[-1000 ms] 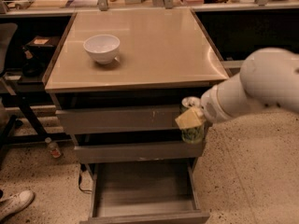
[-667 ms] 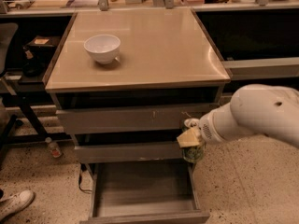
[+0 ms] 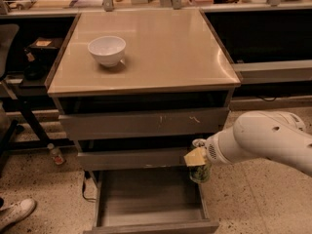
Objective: Place green can into bottom drawer
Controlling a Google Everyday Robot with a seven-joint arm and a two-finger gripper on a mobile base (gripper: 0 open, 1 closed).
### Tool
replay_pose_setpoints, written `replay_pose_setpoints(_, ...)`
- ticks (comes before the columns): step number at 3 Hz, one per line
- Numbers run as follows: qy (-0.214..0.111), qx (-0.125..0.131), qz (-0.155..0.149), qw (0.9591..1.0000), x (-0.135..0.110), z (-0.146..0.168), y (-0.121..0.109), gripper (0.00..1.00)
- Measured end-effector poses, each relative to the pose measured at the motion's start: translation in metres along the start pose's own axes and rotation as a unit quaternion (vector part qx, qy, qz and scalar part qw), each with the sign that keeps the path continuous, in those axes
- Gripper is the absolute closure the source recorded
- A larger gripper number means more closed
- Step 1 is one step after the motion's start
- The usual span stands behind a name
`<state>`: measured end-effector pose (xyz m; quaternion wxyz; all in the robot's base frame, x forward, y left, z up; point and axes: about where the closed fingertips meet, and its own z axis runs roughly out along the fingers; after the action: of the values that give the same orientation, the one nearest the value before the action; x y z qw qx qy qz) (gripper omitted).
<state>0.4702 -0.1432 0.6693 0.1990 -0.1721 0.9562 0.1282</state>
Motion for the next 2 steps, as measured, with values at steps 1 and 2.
replay_pose_setpoints(1,-0.009,-0.006,0.031,0.9994,0.012,0.025,-0.004,1.0)
replay_pose_setpoints(2,-0.023,-0.013,0.108,0.9938,0.036,0.075,-0.019,1.0)
